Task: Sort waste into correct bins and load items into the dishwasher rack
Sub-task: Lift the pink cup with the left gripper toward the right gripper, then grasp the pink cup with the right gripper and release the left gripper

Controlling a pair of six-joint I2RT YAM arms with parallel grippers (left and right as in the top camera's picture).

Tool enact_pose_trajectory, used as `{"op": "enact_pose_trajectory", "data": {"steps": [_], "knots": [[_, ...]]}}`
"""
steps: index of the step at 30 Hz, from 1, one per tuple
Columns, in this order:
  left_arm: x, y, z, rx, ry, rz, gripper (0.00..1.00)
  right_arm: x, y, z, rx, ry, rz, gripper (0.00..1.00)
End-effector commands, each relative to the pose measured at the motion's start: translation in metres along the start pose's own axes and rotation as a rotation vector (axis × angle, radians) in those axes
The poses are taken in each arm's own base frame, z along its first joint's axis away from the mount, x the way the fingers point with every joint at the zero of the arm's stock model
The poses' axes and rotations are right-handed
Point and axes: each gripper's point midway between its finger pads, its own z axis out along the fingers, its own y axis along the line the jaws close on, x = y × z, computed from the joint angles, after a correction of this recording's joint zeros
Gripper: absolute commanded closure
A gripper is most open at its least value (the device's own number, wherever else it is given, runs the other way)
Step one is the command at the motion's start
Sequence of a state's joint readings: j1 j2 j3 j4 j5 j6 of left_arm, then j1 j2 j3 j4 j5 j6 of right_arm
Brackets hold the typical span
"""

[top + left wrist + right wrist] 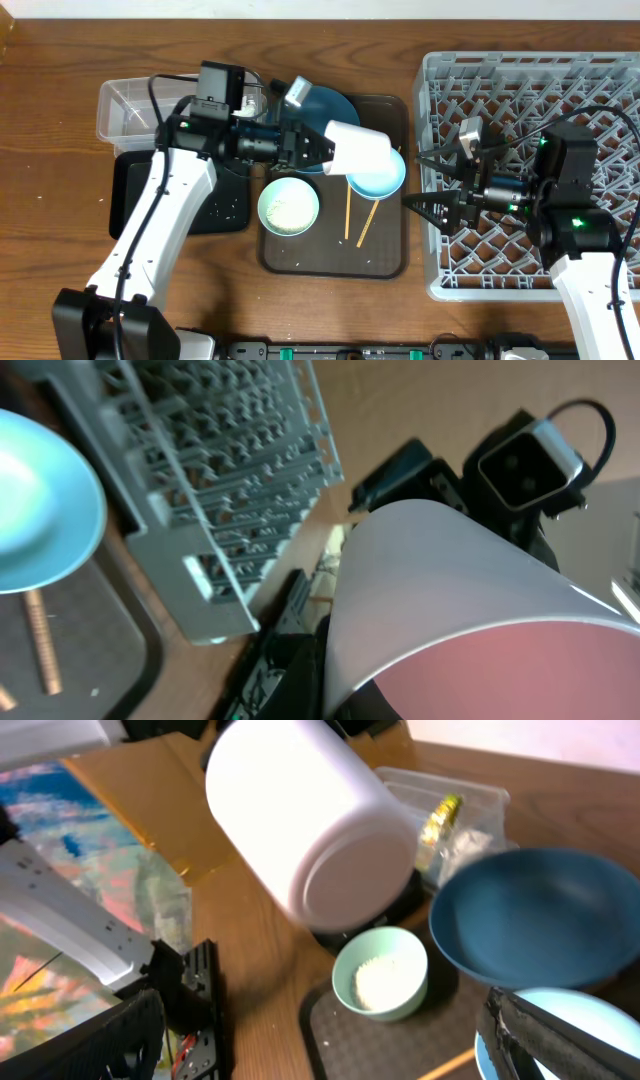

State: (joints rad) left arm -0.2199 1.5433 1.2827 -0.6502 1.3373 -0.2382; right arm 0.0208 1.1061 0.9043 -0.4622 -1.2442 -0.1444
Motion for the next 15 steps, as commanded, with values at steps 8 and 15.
{"op": "enact_pose_trajectory", "data": {"steps": [8,15], "knots": [[0.021,-0.020,0.028,0.077,0.107,0.035,0.94,-0.014,0.005,0.000,-0.060,-0.031,-0.079,0.01],[0.025,-0.029,0.042,0.094,0.136,0.071,0.94,-0.013,0.003,0.004,-0.074,-0.025,-0.069,0.01]]}}
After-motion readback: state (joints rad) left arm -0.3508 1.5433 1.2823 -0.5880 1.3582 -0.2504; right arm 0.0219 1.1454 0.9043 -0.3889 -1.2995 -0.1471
